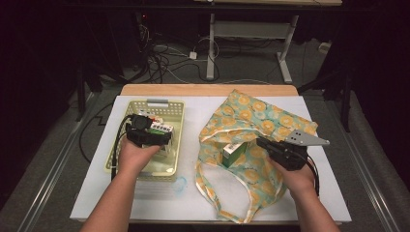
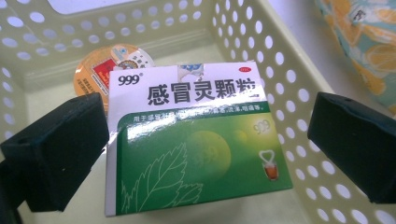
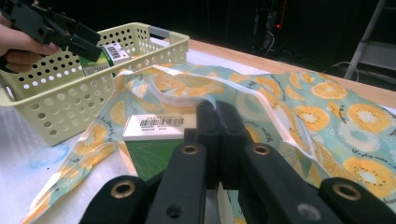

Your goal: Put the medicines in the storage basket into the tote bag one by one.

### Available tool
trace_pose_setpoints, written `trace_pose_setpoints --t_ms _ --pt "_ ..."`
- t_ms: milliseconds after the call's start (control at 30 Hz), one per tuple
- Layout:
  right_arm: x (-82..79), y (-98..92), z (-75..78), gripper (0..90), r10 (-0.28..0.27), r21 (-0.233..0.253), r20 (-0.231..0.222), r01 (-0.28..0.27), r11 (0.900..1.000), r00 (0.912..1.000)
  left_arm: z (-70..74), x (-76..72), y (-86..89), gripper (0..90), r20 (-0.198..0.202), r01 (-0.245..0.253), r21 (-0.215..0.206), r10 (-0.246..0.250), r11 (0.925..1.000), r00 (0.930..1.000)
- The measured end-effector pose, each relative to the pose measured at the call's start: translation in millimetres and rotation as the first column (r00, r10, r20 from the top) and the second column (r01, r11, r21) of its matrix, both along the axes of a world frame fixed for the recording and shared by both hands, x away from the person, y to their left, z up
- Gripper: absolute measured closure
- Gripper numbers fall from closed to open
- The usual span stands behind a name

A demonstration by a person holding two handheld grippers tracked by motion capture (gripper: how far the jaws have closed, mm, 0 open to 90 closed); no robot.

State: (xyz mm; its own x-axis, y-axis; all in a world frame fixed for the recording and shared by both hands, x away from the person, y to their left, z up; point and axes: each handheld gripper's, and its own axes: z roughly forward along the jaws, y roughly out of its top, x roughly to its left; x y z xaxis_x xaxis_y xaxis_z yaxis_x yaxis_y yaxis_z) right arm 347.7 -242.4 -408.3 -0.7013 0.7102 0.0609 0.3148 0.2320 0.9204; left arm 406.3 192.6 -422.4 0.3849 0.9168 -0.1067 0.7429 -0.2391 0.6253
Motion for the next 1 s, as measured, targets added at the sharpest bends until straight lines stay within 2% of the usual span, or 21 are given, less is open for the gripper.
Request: trace_pose_setpoints --t_ms 100,333,433,567,667,833,1000 --pt "0.0 0.1 -0.2 90.0 0.000 -0.001 -0.001 0.000 1.000 1.0000 -2.2 2.1 -2.3 0.0 0.002 -0.006 0.028 0.006 0.9996 1.0000" --pt "0.0 0.1 -0.3 90.0 -0.002 0.000 -0.002 0.002 1.000 1.0000 -1.3 5.1 -1.8 0.0 0.007 -0.025 0.059 0.024 0.9980 0.9997" --pt "-0.1 -0.6 0.0 90.0 -0.003 0.000 -0.001 0.003 1.000 1.0000 -4.5 6.9 -0.5 0.0 -0.022 -0.017 0.069 0.019 0.9975 0.9996" --pt "0.0 -0.8 -0.2 90.0 -0.003 -0.001 -0.001 0.003 1.000 1.0000 -6.9 8.2 -2.9 0.0 -0.041 -0.009 0.077 0.012 0.9970 0.9991" --pt "0.0 -0.7 -0.1 90.0 -0.002 -0.001 -0.001 0.002 1.000 1.0000 -10.9 10.1 -5.4 0.0 -0.062 -0.009 0.100 0.015 0.9950 0.9980" --pt "0.0 -1.0 0.1 90.0 -0.002 0.001 0.001 0.002 1.000 1.0000 -17.2 13.8 -8.0 0.0 -0.113 0.002 0.111 0.010 0.9938 0.9935" --pt "0.0 -1.2 0.0 90.0 -0.001 0.001 0.001 0.001 1.000 1.0000 -18.3 14.4 -7.3 0.0 -0.140 0.005 0.115 0.011 0.9934 0.9900"
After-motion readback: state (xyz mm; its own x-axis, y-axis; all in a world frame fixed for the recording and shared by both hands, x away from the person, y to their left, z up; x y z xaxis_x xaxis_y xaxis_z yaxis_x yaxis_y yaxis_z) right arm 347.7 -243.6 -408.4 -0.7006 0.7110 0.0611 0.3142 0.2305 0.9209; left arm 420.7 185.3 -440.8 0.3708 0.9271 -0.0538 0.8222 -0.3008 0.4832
